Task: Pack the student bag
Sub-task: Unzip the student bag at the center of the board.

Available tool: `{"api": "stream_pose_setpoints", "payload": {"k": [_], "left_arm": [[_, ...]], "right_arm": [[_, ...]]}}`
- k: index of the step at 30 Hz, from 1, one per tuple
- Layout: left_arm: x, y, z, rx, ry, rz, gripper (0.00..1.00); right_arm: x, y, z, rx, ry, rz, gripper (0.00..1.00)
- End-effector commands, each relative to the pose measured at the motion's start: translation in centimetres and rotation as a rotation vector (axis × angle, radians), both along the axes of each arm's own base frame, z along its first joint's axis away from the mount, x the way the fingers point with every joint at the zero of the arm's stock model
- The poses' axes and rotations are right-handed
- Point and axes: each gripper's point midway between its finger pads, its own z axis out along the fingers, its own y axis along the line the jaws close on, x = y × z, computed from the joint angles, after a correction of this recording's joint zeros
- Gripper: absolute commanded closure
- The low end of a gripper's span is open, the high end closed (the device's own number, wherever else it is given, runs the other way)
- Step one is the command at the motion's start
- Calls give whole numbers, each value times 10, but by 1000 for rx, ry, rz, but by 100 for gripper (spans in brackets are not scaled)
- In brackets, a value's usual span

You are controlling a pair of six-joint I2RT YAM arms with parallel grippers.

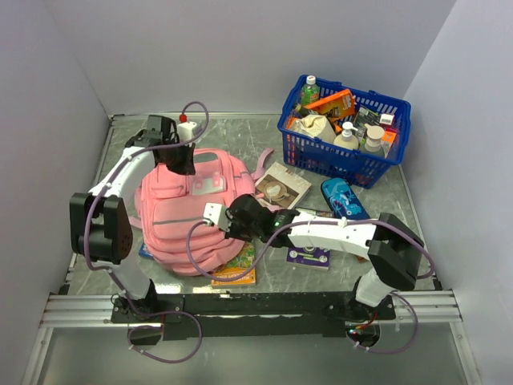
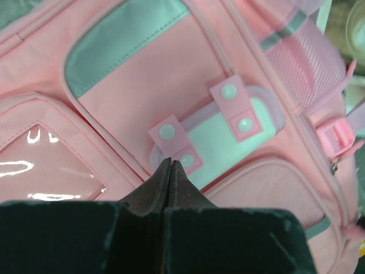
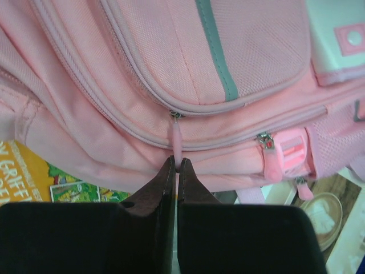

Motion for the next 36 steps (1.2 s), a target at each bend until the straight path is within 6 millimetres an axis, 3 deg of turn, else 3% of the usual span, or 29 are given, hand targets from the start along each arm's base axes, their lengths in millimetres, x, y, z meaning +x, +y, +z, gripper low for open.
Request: {"api": "stream_pose_setpoints", "payload": {"k": [1, 4, 6, 7, 8, 9, 11, 12, 16, 18, 20, 23, 26, 30, 36], "left_arm": [[17, -2, 29, -68, -78, 115, 99], [3, -7, 32, -88, -65, 1, 99], [-27, -20, 29, -141, -5, -163, 97], [-34, -19, 28, -106, -35, -278, 93], [-41, -18, 25, -95, -19, -318, 79], [-53, -15, 18, -82, 27, -343, 72], [-59, -8, 9, -40, 23, -418, 60], [-60, 0, 2, -15, 23, -440, 59], [-56, 33, 3, -6, 41, -428, 57], [-55, 70, 9, -12, 76, -388, 56], [-59, 90, 7, 0, 109, -387, 56], [-72, 123, -3, 75, 123, -369, 57], [-103, 143, -32, 164, 142, -393, 61], [-115, 151, -46, 238, 102, -422, 63], [-123, 141, -43, 210, 62, -467, 64]], "right_arm": [[24, 20, 76, 235, -126, -208, 100], [26, 20, 85, 245, -113, -245, 100], [26, 14, 82, 227, -108, -261, 100], [26, 12, 82, 229, -110, -268, 100], [26, 10, 82, 233, -109, -283, 100], [25, 7, 81, 237, -106, -290, 100], [23, 6, 83, 261, -92, -302, 100], [22, 4, 80, 262, -83, -306, 100], [19, 5, 77, 269, -43, -334, 100], [16, 9, 74, 271, -34, -332, 100], [13, 13, 71, 267, -10, -344, 100], [7, 16, 59, 232, 20, -367, 100], [-1, 21, 53, 221, 53, -379, 100], [-2, 23, 47, 183, 62, -428, 100], [2, 33, 49, 190, 98, -466, 100]]}}
